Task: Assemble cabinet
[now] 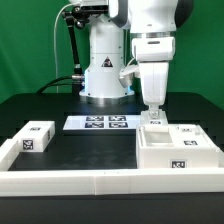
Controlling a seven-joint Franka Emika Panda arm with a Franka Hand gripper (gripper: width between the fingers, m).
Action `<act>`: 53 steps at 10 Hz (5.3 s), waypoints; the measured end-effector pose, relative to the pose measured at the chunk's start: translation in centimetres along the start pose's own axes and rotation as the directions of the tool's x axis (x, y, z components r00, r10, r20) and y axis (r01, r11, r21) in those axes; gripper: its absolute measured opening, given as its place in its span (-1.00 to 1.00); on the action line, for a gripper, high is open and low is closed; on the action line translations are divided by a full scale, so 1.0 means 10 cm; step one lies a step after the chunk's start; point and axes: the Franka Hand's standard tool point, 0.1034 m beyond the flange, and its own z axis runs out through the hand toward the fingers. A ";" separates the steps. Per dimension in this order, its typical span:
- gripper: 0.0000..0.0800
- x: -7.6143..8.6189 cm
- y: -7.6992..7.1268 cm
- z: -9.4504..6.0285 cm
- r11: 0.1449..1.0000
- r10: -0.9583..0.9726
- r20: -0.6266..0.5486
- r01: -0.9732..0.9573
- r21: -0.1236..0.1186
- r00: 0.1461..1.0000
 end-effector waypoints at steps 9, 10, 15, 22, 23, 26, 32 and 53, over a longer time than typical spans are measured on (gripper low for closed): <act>-0.82 -0.09 0.16 -0.01 0.996 -0.084 0.008 0.084 0.005 0.996; -0.82 -0.08 0.20 -0.01 0.996 -0.086 0.006 0.086 0.001 0.996; -0.82 -0.08 0.22 -0.01 0.994 -0.113 0.005 0.113 -0.002 0.994; -0.82 0.01 0.79 -0.02 0.993 -0.108 -0.019 0.107 -0.051 0.994; -0.82 0.02 0.86 -0.03 0.993 -0.106 -0.022 0.105 -0.058 0.994; -0.82 0.03 1.01 -0.03 0.993 -0.101 -0.026 0.099 -0.064 0.995; -0.81 0.05 1.19 -0.03 0.992 -0.099 -0.032 0.096 -0.076 0.995; 0.99 0.01 0.85 -0.28 0.996 -0.009 -0.014 0.008 -0.085 1.000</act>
Offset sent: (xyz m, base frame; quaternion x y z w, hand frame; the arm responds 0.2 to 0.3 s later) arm 0.0000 0.0000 0.0000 0.0000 0.0000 0.0000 1.0000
